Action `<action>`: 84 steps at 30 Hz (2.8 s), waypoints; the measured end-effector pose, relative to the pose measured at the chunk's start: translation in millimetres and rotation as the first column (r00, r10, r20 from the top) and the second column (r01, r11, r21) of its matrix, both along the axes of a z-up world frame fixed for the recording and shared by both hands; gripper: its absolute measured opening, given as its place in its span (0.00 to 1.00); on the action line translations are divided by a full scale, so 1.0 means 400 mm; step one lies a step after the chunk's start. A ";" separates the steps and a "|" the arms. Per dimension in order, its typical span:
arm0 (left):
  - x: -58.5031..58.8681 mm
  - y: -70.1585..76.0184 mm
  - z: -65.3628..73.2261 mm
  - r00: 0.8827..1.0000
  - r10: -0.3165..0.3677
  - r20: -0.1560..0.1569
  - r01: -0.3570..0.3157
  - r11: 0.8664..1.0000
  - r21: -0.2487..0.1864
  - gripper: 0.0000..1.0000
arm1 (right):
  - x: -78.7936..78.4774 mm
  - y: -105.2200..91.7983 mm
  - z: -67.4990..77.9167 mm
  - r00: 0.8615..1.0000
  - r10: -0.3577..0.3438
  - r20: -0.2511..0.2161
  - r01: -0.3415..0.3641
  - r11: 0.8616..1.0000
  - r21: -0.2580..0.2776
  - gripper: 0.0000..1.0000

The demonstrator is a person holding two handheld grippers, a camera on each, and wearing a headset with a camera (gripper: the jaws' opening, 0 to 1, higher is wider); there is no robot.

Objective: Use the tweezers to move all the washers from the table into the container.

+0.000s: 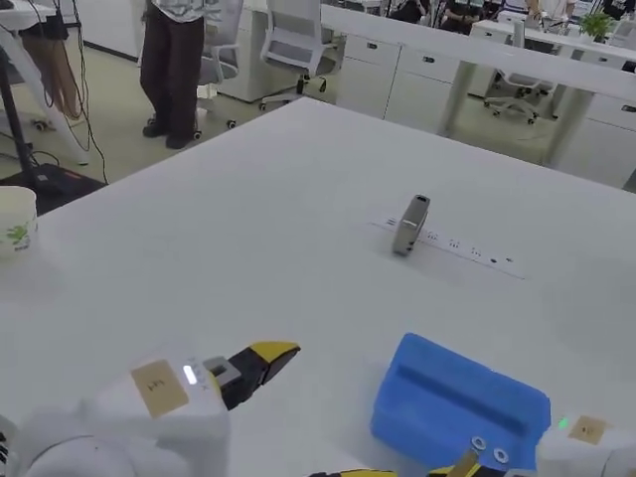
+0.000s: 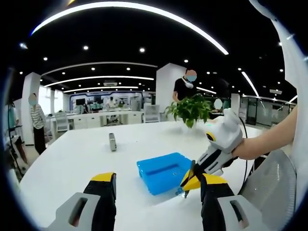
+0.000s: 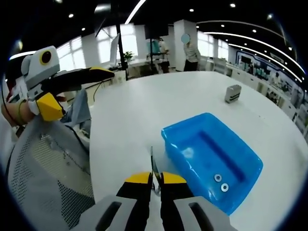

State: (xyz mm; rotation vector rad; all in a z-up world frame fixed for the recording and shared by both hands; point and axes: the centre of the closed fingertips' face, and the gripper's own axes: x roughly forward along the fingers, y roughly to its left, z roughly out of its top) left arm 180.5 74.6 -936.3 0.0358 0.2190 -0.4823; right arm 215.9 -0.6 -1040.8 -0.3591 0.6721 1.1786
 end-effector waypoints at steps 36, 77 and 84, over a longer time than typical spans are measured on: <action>0.010 0.017 0.065 0.994 0.067 0.081 -0.053 0.986 -0.159 0.78 | 0.008 0.029 -0.003 0.997 0.030 0.070 -0.032 0.999 0.031 0.03; -0.006 -0.015 0.027 0.999 -0.022 0.047 0.024 0.999 -0.049 0.74 | 0.065 -0.008 0.160 0.951 -0.301 0.070 0.283 0.939 0.193 0.03; -0.005 -0.006 0.026 0.999 -0.009 0.041 0.011 0.998 -0.060 0.72 | 0.057 0.008 0.192 0.956 -0.265 0.127 0.242 0.955 0.173 0.03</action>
